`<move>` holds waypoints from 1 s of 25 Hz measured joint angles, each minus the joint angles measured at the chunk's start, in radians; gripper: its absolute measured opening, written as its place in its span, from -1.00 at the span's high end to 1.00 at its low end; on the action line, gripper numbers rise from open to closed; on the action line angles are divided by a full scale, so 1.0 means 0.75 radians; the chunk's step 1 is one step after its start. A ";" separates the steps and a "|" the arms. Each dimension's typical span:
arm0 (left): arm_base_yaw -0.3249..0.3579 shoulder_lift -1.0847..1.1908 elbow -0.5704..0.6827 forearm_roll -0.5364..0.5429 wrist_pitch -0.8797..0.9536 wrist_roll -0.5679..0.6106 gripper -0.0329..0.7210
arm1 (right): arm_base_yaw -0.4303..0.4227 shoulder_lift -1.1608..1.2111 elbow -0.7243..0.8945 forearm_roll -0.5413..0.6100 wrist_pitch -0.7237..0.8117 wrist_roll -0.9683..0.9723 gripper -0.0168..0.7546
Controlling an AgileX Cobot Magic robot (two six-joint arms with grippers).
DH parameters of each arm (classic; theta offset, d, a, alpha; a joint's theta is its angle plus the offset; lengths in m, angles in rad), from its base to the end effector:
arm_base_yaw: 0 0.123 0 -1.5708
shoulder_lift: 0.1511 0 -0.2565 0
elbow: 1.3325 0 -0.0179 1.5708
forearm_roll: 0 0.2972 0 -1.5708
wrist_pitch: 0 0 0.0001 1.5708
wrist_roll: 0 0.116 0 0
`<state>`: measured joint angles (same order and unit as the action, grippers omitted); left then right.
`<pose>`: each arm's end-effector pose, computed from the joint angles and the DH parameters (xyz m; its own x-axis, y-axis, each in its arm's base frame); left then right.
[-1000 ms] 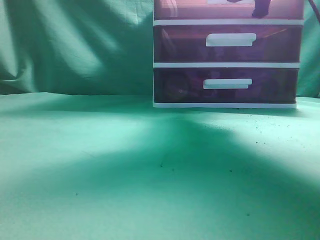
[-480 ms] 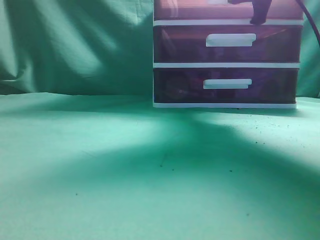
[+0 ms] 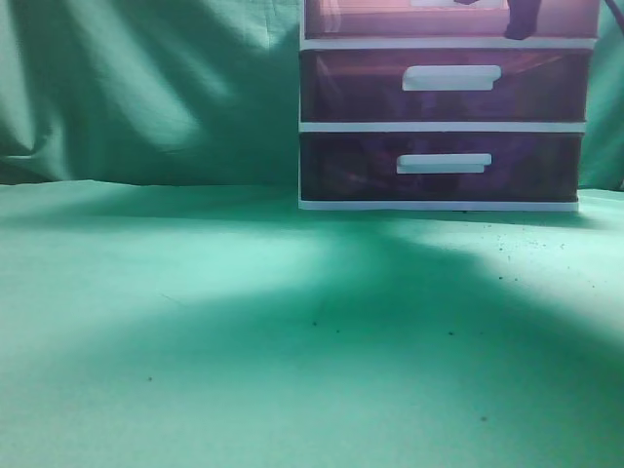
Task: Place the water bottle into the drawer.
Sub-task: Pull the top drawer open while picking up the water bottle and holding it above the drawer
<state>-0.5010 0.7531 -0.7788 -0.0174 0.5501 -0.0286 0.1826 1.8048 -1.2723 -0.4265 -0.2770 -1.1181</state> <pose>0.2098 -0.1161 0.3267 -0.3921 0.1652 -0.9049 0.4709 0.8811 -0.0432 0.4750 0.1010 0.2268 0.2818 -0.9575 -0.0615 -0.1993 0.0043 -0.9799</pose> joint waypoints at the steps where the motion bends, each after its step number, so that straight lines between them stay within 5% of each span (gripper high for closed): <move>1: 0.000 0.000 0.000 0.000 0.000 0.000 0.19 | 0.000 -0.006 0.009 -0.014 0.000 0.003 0.71; 8: 0.000 0.000 0.000 0.000 0.000 0.000 0.19 | -0.001 -0.077 0.103 -0.158 -0.013 0.090 0.71; 25: -0.002 0.000 0.000 0.002 -0.020 0.000 0.19 | -0.009 -0.417 0.537 -0.242 -0.120 0.300 0.71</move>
<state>-0.5028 0.7531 -0.7788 -0.0160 0.5351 -0.0286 0.1761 1.4924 -0.8692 -0.6083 -0.3672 -0.8930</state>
